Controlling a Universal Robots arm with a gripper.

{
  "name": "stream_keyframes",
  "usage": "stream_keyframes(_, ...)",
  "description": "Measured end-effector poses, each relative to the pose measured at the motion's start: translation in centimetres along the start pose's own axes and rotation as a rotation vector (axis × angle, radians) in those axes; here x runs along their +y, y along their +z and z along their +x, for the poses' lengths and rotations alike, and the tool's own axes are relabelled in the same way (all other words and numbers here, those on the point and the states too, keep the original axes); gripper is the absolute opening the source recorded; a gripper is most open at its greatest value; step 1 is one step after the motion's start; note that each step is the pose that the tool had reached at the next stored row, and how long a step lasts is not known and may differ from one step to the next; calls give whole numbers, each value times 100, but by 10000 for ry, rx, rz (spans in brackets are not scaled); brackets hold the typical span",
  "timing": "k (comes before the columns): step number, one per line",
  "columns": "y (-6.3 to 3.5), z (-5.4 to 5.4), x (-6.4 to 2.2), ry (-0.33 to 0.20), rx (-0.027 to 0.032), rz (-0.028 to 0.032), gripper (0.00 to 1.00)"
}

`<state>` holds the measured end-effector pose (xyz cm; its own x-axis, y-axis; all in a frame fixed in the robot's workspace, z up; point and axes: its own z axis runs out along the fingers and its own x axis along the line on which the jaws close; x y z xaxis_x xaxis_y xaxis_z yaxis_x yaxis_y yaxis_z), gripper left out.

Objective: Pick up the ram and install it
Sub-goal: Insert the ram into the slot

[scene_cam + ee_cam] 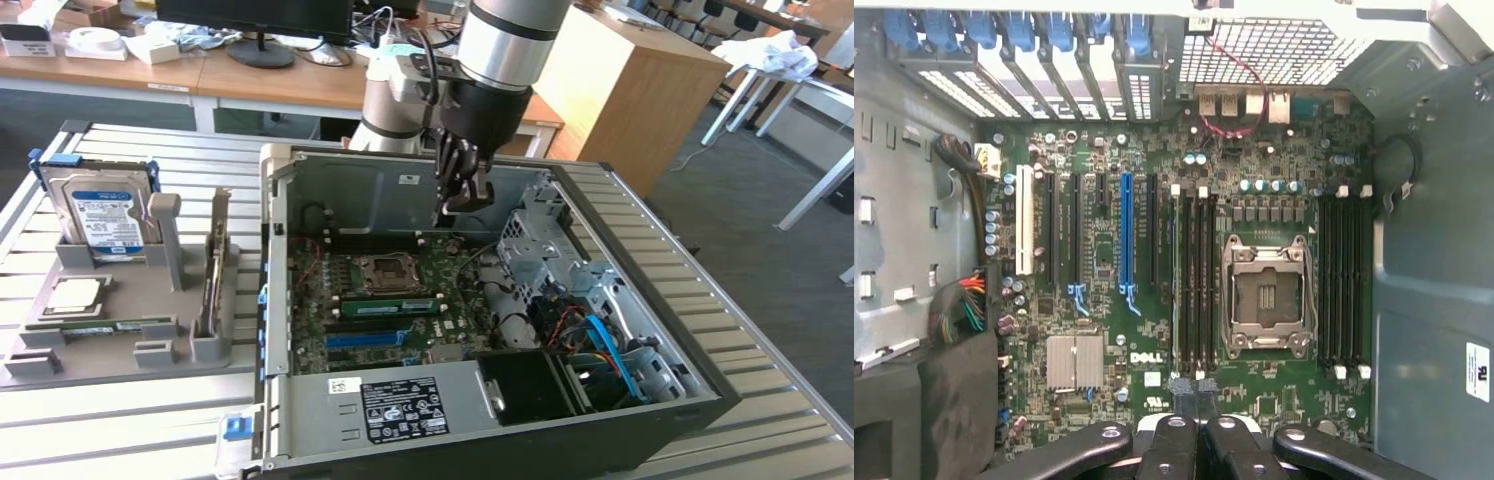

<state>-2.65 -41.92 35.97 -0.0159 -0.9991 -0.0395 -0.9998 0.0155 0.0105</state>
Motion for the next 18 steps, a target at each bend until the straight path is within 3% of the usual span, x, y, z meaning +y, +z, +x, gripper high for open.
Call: stream_keyframes(18, 0, -3, -218, 23, -101, 2, 10)
